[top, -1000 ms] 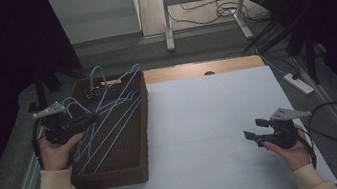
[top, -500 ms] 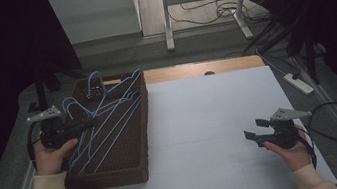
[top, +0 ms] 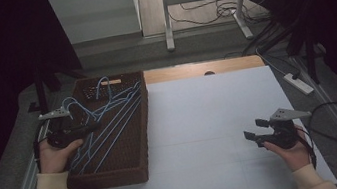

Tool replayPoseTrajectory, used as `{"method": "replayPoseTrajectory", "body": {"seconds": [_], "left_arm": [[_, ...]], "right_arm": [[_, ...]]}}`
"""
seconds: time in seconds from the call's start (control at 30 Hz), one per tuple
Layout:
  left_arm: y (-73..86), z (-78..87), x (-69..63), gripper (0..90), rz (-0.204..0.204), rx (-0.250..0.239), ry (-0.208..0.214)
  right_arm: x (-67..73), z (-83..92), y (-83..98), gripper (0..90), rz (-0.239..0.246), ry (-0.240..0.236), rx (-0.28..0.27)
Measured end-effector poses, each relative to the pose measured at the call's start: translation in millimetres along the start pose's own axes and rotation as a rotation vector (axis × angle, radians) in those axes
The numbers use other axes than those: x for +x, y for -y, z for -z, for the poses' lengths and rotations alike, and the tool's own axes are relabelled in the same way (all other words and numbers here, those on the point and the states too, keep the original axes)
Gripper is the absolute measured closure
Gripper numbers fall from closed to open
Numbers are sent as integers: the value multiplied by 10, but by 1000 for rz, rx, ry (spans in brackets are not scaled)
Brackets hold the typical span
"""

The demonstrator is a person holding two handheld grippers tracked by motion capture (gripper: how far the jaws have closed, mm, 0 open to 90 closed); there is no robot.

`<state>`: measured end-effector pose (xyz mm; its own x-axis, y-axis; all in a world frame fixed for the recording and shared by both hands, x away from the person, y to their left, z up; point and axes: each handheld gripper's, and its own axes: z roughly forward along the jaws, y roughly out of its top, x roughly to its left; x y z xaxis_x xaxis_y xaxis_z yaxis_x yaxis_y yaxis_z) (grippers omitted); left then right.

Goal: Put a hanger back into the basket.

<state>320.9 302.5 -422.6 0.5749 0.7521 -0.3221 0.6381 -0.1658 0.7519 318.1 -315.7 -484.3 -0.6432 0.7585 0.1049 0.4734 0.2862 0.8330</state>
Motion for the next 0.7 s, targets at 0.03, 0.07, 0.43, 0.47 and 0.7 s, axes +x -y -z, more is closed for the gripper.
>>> {"method": "replayPoseTrajectory", "body": {"seconds": [0.03,0.07,0.43,0.47,0.7], "left_arm": [[3,-14,10,869,4,5,-2],[8,-35,34,870,14,19,-16],[72,-118,169,867,74,75,-76],[75,-118,179,867,81,84,-98],[146,-235,271,863,123,223,-221]], "right_arm": [[2,1,-1,286,1,0,-1],[3,0,-1,286,1,-1,0],[13,-5,-3,286,5,-3,2],[15,-7,-2,286,7,-2,3],[17,-10,-1,286,9,1,6]]}}
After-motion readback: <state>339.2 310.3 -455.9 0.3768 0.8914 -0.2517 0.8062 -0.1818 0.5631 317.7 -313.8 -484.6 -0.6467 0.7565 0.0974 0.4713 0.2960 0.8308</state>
